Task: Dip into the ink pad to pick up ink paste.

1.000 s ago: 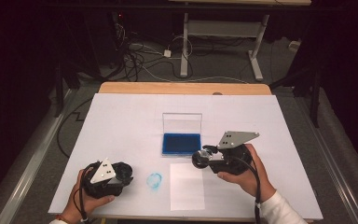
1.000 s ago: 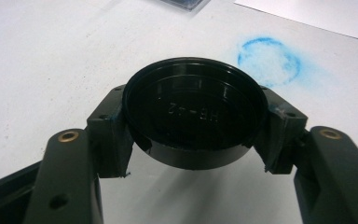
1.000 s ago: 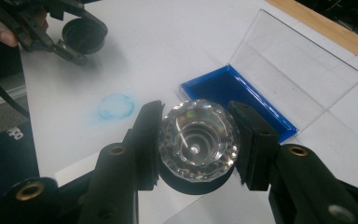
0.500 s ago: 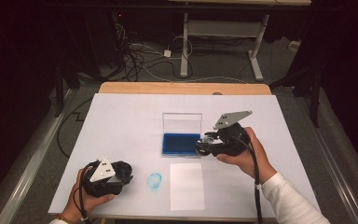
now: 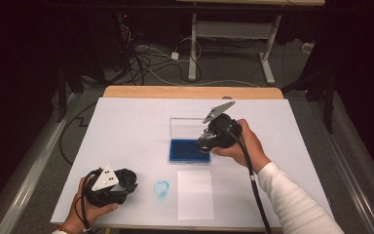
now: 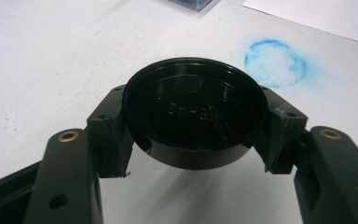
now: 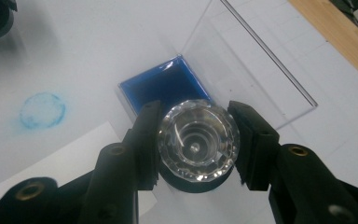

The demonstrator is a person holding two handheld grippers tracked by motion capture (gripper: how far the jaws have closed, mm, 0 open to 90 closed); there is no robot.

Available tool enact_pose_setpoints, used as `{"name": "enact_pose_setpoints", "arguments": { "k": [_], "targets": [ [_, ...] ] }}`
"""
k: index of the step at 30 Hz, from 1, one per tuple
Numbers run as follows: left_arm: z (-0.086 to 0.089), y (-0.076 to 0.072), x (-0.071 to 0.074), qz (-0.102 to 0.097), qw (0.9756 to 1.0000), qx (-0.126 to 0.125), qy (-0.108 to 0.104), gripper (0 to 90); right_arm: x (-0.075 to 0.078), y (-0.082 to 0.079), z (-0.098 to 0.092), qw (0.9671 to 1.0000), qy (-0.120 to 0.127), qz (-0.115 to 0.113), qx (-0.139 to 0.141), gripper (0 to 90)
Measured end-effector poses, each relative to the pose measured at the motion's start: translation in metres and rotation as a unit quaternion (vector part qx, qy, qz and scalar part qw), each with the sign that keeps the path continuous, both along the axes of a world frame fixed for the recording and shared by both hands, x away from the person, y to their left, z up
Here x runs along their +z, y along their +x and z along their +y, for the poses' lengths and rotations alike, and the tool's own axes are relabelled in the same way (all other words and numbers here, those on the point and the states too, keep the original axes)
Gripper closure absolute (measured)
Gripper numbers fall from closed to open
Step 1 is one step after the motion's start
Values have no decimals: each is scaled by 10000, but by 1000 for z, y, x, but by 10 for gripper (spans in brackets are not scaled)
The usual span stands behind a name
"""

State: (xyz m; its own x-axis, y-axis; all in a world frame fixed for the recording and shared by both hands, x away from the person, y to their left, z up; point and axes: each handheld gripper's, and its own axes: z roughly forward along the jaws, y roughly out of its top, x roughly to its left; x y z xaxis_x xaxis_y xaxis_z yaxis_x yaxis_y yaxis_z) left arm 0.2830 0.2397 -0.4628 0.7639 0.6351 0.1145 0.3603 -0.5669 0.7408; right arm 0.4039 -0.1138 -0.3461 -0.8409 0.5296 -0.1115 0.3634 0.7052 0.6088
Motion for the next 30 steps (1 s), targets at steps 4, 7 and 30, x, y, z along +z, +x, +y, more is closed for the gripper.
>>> {"name": "enact_pose_setpoints", "arguments": {
  "k": [4, 7, 30],
  "targets": [
    [1, 0, 0, 13, 10000, 4, -5, 365, -6, 9, 11, 9999, -77, 78, 1, 576],
    [1, 0, 0, 19, 10000, -6, 3, 365, -12, 14, 19, 9999, -76, 140, 7, 575],
    [-1, 1, -2, 24, 9999, -36, 98, 365, -50, 34, 62, 9989, 7, 463, 28, 575]
  ]
}}
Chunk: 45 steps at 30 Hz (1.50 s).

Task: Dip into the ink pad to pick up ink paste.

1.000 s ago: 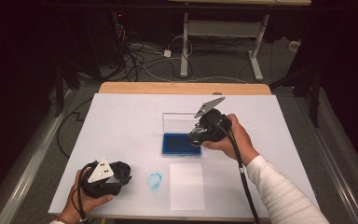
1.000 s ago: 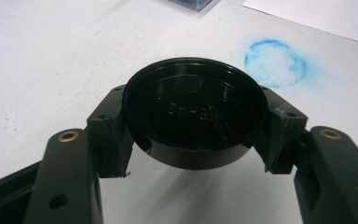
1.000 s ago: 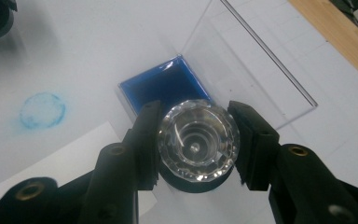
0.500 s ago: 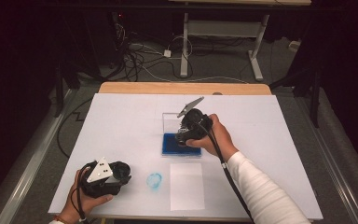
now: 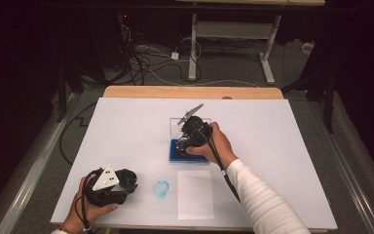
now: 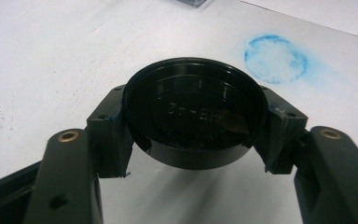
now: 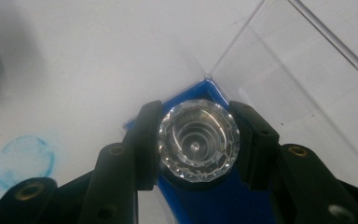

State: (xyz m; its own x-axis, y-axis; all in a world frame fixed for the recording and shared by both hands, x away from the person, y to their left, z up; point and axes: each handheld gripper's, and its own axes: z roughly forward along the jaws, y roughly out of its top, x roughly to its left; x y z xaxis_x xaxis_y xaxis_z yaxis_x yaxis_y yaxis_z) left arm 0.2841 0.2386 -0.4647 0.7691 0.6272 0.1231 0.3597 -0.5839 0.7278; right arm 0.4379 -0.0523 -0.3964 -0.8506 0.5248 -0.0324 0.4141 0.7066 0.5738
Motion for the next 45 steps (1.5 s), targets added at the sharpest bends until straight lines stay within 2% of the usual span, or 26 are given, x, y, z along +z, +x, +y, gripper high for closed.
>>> {"name": "enact_pose_setpoints", "arguments": {
  "k": [4, 12, 13, 14, 16, 17, 18, 19, 20, 21, 22, 34, 40, 45],
  "targets": [
    [-1, 0, -1, 2, 10000, -16, 53, 365, -6, 1, 6, 9999, -113, 39, -21, 575],
    [0, 1, -1, -9, 10000, 7, 49, 365, -13, 4, 10, 9998, 8, 166, -60, 575],
    [-2, 0, -2, 25, 9999, 78, -101, 364, -13, 5, 9, 9998, 29, 173, -63, 575],
    [-2, 0, -2, 40, 9999, 91, -136, 365, -14, 6, 9, 9998, 43, 178, -59, 575],
    [-2, 0, -2, 42, 10000, 59, -63, 365, -15, 7, 9, 9997, 93, 201, -86, 576],
    [-1, 1, -1, 11, 10000, -6, 58, 365, -15, 7, 9, 9997, 99, 203, -95, 575],
    [-3, 0, -2, 32, 10000, 47, -49, 365, -15, 6, 10, 9997, 83, 188, -105, 576],
    [-3, 0, -3, 34, 10000, 49, -50, 364, -15, 5, 10, 9998, 56, 165, -93, 576],
    [-2, 1, -2, 16, 10000, -14, 84, 365, -15, 5, 10, 9998, 46, 147, -102, 576],
    [-4, 0, -3, 42, 10000, 40, -38, 365, -15, 5, 10, 9998, 46, 147, -102, 576],
    [-3, 1, -2, 21, 10000, -23, 94, 365, -16, 5, 10, 9998, 49, 143, -87, 576],
    [-3, 0, -2, 38, 9999, -21, 93, 364, -20, 3, -1, 9993, 346, 122, -91, 577],
    [-4, 0, -2, 21, 10000, -35, 86, 364, -19, 3, 4, 9997, 215, 104, -73, 577],
    [-4, 0, -2, 27, 10000, -40, 76, 365, -20, 3, 6, 9997, 199, 77, -79, 577]
  ]
}}
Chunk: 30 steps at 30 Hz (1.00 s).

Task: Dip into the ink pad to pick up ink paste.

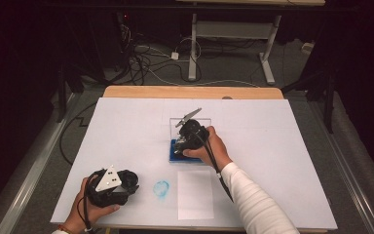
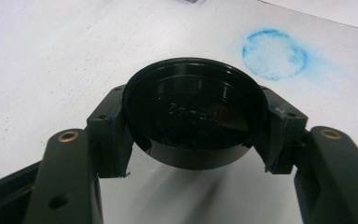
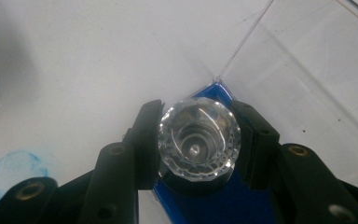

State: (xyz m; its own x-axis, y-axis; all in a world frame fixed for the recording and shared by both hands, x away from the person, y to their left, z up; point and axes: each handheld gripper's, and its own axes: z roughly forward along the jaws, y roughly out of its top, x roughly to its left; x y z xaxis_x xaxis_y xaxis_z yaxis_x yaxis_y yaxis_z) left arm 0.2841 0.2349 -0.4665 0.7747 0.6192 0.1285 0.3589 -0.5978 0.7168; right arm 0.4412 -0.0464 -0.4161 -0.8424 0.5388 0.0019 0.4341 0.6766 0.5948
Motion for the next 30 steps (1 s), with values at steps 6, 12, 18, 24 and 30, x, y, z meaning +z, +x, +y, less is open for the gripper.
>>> {"name": "enact_pose_setpoints", "arguments": {
  "k": [6, 12, 18, 24, 30],
  "targets": [
    [0, 0, 1, -7, 10000, 0, -10, 364, 0, 0, 1, 10000, -67, -44, 49, 577],
    [0, 0, 1, -5, 10000, -10, 0, 364, 1, -1, 2, 9999, -112, -57, 38, 577],
    [0, 1, 1, 9, 10000, 10, -11, 364, 1, -2, 2, 9999, -128, -64, 23, 577],
    [0, 0, 1, 3, 10000, -9, -14, 364, 1, -2, 2, 9999, -134, -56, 18, 577],
    [1, 0, 2, -4, 10000, 6, -50, 364, 7, -5, 3, 9994, -340, -68, 15, 577]
  ]
}}
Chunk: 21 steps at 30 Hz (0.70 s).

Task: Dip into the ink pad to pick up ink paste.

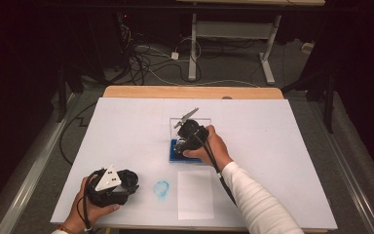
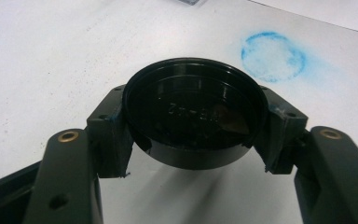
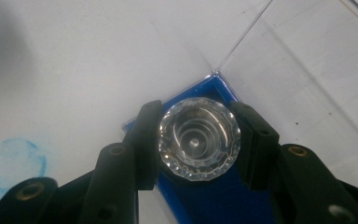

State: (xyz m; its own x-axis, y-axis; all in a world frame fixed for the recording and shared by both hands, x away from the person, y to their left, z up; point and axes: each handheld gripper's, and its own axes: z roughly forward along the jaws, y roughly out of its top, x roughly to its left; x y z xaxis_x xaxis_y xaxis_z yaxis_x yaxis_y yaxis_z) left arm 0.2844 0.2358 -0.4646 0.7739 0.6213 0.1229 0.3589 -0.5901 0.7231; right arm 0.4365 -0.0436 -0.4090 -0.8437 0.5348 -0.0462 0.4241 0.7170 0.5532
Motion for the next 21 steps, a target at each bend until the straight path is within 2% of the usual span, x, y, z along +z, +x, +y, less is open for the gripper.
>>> {"name": "enact_pose_setpoints", "arguments": {
  "k": [1, 4, 6, 8, 21],
  "targets": [
    [1, 0, 0, -2, 10000, 11, -5, 364, 2, 0, -1, 10000, -23, -58, -13, 577],
    [1, 1, 1, -15, 10000, 15, -18, 364, 13, 0, -6, 9999, 152, -77, -24, 577],
    [1, 1, 1, -13, 10000, 22, -15, 364, 21, -2, -9, 9997, 168, -185, -5, 576],
    [0, 1, 1, -10, 10000, 28, 23, 364, 29, -4, -12, 9995, 233, -199, 4, 577],
    [2, 1, 2, -30, 10000, 41, -40, 364, 77, -15, -27, 9968, 565, -568, 6, 576]
  ]
}}
